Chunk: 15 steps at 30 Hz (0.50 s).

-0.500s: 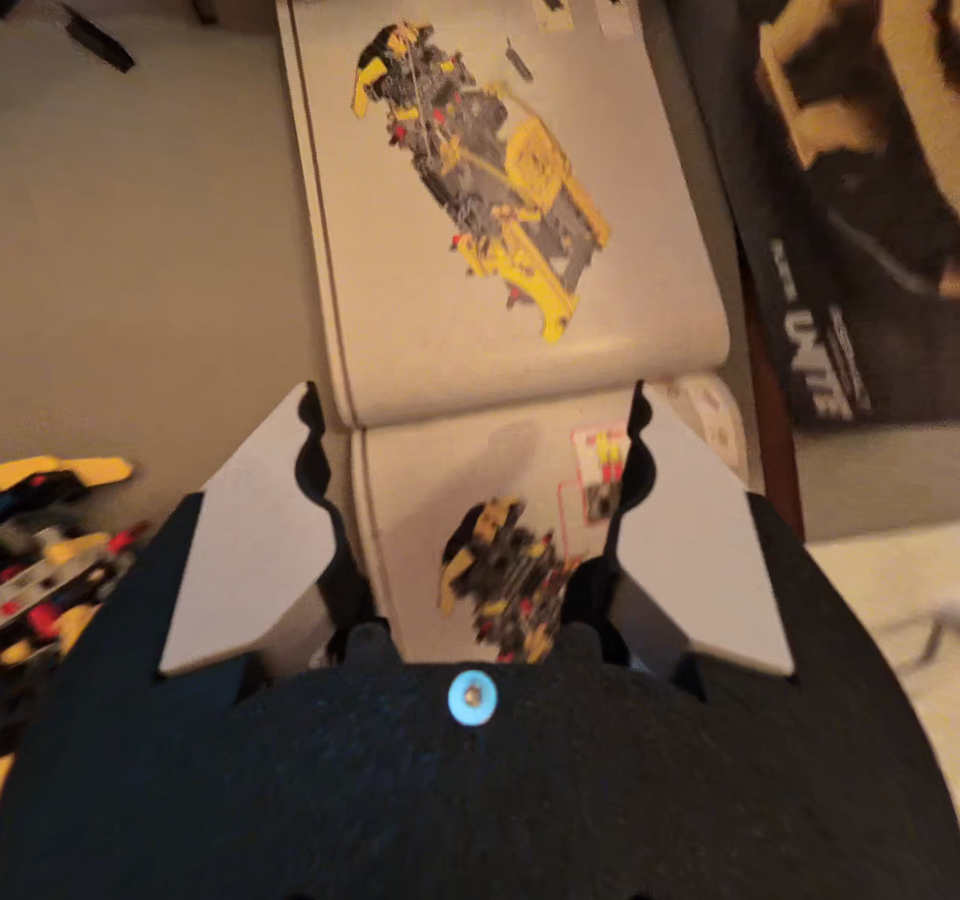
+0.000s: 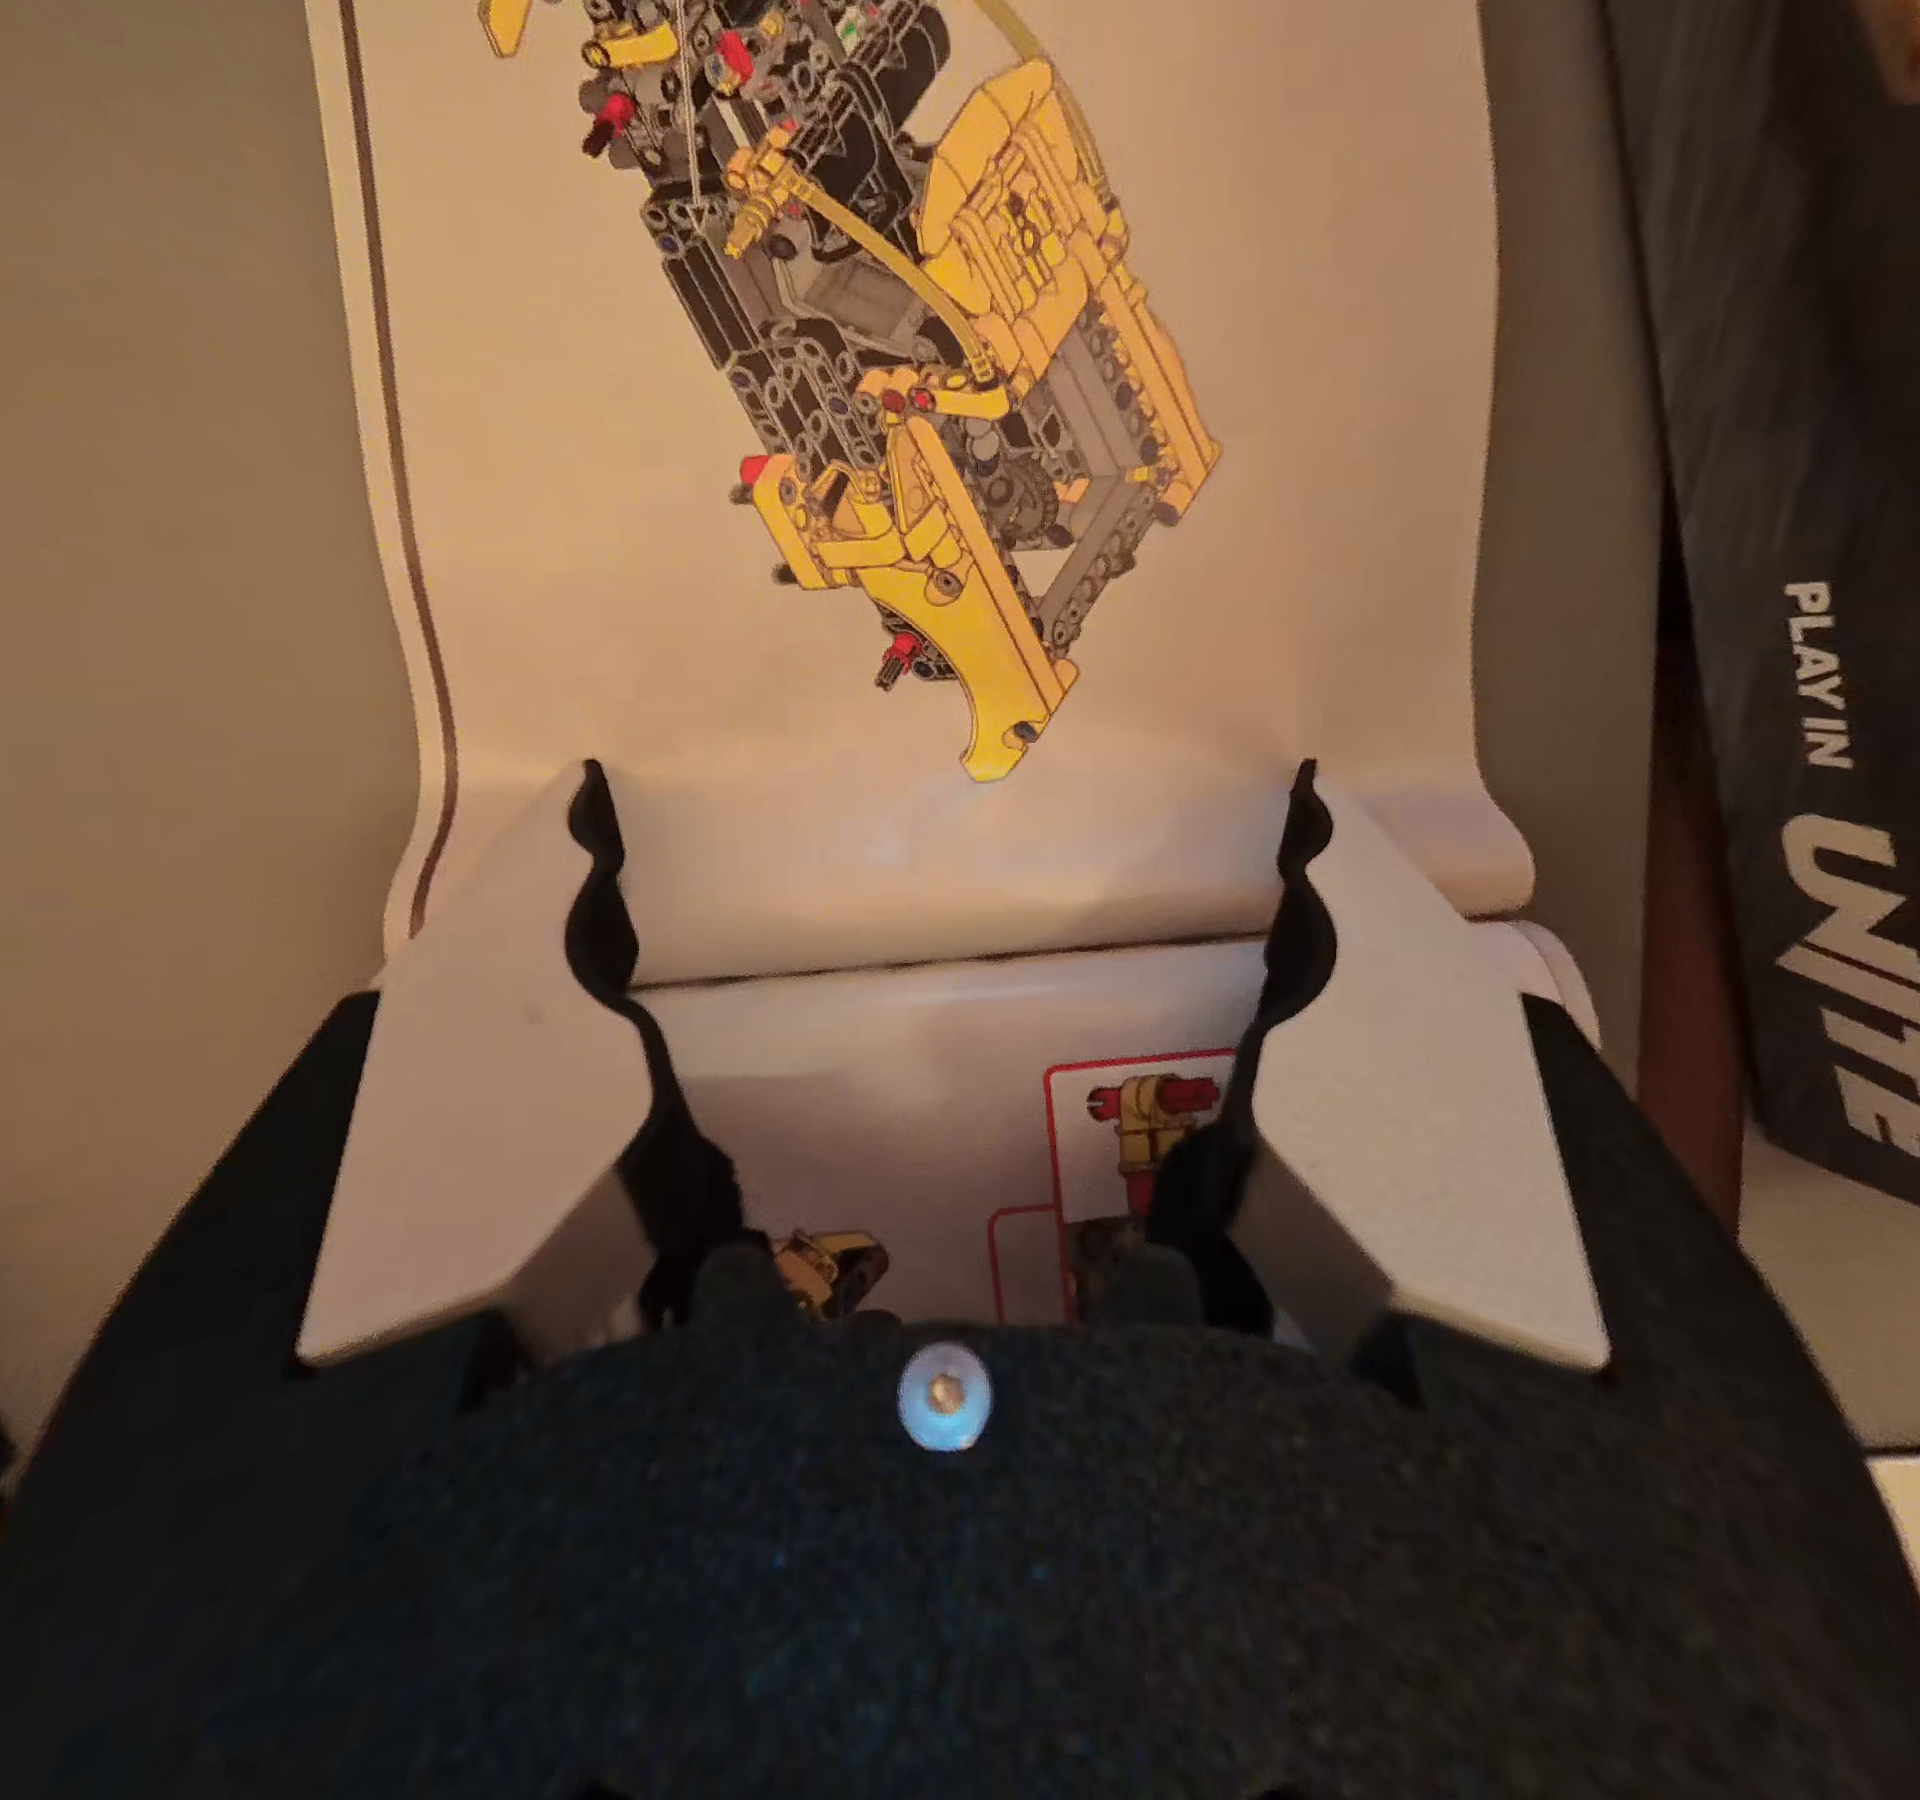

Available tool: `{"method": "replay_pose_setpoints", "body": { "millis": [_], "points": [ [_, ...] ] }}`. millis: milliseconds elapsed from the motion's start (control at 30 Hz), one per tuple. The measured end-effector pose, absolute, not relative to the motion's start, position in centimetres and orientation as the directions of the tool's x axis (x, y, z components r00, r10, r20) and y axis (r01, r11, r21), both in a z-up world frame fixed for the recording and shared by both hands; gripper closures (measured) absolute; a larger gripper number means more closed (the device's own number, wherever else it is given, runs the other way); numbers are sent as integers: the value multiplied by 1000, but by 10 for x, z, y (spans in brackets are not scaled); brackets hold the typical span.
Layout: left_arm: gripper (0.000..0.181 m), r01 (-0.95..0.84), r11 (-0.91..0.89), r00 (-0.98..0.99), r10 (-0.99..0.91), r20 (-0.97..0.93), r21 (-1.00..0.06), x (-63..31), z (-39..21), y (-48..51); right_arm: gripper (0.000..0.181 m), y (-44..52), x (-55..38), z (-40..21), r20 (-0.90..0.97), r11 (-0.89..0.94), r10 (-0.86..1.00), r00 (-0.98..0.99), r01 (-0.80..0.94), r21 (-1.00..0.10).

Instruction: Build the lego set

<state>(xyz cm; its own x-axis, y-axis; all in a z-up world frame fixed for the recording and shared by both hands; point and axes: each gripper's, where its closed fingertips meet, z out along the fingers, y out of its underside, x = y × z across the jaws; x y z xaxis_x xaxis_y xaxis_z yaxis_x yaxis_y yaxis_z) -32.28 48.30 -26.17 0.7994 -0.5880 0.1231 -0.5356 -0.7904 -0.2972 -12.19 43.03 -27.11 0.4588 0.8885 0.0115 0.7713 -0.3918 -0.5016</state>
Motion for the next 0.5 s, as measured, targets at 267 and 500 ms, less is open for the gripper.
{"method": "replay_pose_setpoints", "body": {
  "millis": [267,500],
  "points": [
    [160,-520,-767,807,-585,78,-375,-332,-223,485,57,430,-122,-270,9,-383,887,461,746,-545],
    [150,-427,-643,726,-663,183,-636,-326,-136,452,63,430,-121,-234,25,-373,857,515,653,-659]
  ]
}}
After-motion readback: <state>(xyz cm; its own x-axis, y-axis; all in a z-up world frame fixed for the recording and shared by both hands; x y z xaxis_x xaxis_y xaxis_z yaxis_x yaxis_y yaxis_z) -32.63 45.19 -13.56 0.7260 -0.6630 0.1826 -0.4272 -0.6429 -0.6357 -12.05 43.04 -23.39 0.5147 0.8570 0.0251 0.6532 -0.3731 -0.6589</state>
